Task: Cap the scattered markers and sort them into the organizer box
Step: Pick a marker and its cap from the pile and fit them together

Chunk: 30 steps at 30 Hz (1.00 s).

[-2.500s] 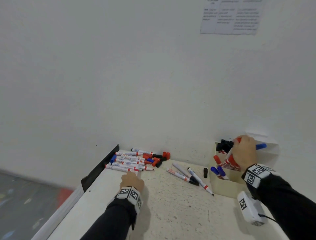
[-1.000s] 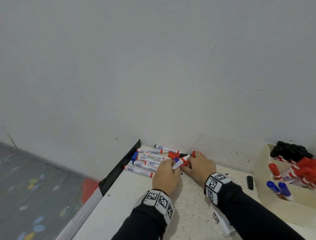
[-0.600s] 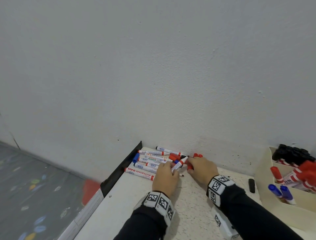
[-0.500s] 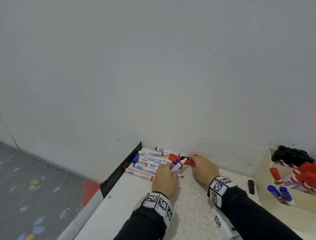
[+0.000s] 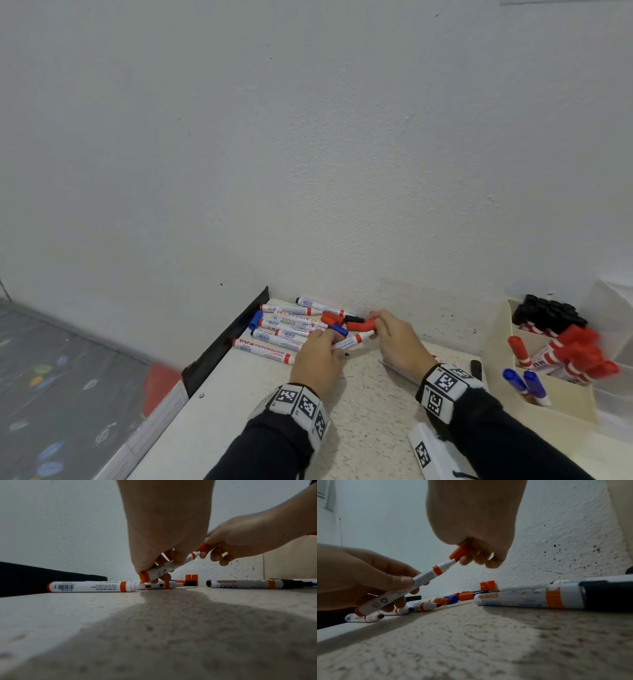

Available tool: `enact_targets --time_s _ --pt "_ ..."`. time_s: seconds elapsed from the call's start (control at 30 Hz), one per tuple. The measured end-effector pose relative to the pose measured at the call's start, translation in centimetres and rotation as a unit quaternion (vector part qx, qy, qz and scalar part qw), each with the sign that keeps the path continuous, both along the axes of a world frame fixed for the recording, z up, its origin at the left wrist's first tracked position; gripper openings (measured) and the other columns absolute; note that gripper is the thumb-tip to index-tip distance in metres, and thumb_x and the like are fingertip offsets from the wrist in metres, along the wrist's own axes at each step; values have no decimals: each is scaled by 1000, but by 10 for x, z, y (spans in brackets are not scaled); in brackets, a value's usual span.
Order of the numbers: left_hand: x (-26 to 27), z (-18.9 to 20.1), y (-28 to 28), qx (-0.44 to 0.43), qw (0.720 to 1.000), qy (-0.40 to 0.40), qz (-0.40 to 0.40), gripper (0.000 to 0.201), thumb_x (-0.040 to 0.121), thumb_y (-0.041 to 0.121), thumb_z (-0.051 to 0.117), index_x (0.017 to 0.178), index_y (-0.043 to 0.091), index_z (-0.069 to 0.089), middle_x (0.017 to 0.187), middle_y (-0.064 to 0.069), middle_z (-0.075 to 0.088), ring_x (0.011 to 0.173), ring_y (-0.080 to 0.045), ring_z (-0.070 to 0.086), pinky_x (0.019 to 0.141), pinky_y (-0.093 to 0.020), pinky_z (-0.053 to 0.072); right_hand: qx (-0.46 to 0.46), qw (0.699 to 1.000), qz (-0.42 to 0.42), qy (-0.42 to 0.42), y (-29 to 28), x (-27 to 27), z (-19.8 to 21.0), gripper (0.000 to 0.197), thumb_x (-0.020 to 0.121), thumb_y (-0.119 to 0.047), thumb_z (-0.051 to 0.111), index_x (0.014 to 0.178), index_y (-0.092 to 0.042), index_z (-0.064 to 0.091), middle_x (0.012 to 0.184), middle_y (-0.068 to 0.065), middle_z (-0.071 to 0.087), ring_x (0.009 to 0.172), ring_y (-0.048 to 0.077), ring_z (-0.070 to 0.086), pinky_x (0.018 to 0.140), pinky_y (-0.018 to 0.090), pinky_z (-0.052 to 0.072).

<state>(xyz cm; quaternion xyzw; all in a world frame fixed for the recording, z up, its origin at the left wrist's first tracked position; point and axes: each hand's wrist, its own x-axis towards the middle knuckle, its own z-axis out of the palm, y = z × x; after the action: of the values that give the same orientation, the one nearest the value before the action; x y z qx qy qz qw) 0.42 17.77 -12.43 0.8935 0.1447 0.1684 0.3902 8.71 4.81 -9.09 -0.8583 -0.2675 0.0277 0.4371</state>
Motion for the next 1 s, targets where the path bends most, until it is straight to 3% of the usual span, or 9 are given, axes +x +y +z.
enact_targets --time_s 0.1,0.27,0.43,0.53,0.73,0.87,1.0 --pt "0 2 1 -7 1000 4 3 18 93 23 52 109 22 58 104 6 53 93 -10 54 89 -33 51 21 997 -49 -50 -2 -2 0 23 100 -15 29 100 -23 51 92 -1 58 85 13 57 69 18 43" --pt "1 0 5 0 1000 3 8 20 93 23 53 111 22 59 107 5 55 94 -9 54 91 -31 50 7 998 -44 -46 -9 -9 5 24 99 -14 29 97 -25 50 79 -3 55 64 13 50 57 22 40" --pt "1 -3 2 8 1000 -8 -1 15 92 25 53 106 25 60 98 10 54 87 -7 54 86 -31 53 3 999 -31 -10 -11 -8 1 26 100 -12 28 99 -22 51 85 -4 55 76 0 49 59 12 34" --pt "0 -1 3 23 1000 -1 -7 18 93 26 53 109 24 60 100 8 56 90 -9 55 89 -31 51 12 999 -27 18 -13 -10 -1 26 100 -11 29 101 -22 52 93 2 58 78 3 52 59 11 37" --pt "-2 5 5 66 997 22 -30 26 98 27 41 116 21 59 100 4 61 87 -11 56 89 -30 49 31 998 10 51 -12 -18 0 27 100 -14 30 94 -21 55 72 -1 53 53 9 39 45 11 33" --pt "-4 12 3 32 997 36 -68 30 94 46 43 109 24 56 76 9 55 65 -6 47 63 -23 40 40 998 -1 53 -8 -20 2 36 99 -31 33 72 -16 50 59 -1 44 53 11 37 53 23 34" --pt "-8 16 2 88 990 68 -93 35 95 48 38 98 20 59 74 8 53 69 -10 50 66 -26 41 44 997 -14 59 -1 -24 3 45 98 -36 36 57 -19 44 52 -5 37 47 8 33 40 14 26"
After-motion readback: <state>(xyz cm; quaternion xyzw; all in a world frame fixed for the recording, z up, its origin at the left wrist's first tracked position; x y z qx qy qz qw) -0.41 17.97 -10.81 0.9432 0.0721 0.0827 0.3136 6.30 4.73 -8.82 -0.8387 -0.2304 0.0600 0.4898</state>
